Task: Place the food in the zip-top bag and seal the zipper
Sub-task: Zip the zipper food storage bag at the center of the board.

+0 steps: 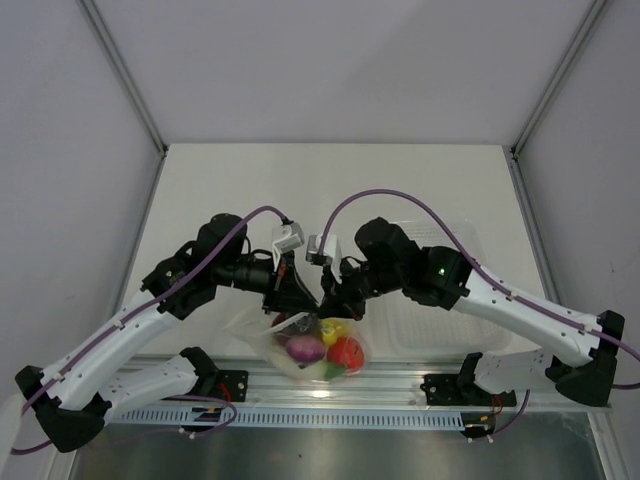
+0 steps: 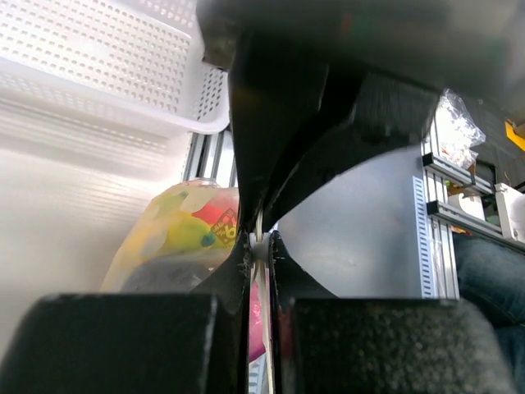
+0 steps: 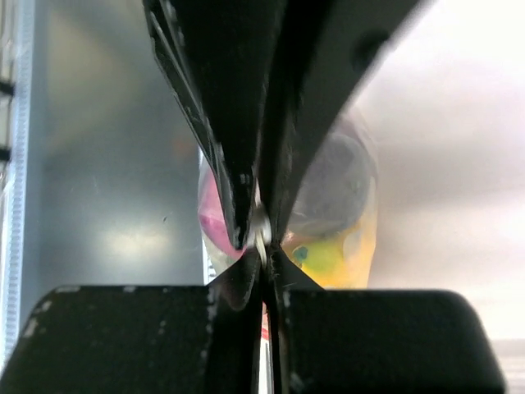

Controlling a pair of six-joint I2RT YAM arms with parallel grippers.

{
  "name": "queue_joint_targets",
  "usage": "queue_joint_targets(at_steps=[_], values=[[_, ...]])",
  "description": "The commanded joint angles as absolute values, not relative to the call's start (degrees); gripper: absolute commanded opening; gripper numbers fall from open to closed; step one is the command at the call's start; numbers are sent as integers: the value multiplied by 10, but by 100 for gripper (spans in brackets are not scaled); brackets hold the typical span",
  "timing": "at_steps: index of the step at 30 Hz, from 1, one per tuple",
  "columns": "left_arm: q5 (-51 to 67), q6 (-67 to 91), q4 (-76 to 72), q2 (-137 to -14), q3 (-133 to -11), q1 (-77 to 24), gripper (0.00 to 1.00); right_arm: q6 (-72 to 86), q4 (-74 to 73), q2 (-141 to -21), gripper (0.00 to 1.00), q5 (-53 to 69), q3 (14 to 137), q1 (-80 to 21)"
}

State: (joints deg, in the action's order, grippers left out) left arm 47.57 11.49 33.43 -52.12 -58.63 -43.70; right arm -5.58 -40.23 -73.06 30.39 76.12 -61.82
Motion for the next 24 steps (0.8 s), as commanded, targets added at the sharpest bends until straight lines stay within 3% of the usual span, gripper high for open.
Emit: queue_joint_targets(at_steps=[1,8,15,24], values=[[483,108,317,-516,-581,-443,0,37,-265,-657,0,208,713,-610],[453,105,326,-507,-565,-443,1,166,-216,-615,0,149,668,-588],[438,112,336,-494,-560,-443,2,185,-235,-619,0,97,652,-610],[410,108,346,-476,-550,-443,1,152,-223,-592,0,151,634,-621]])
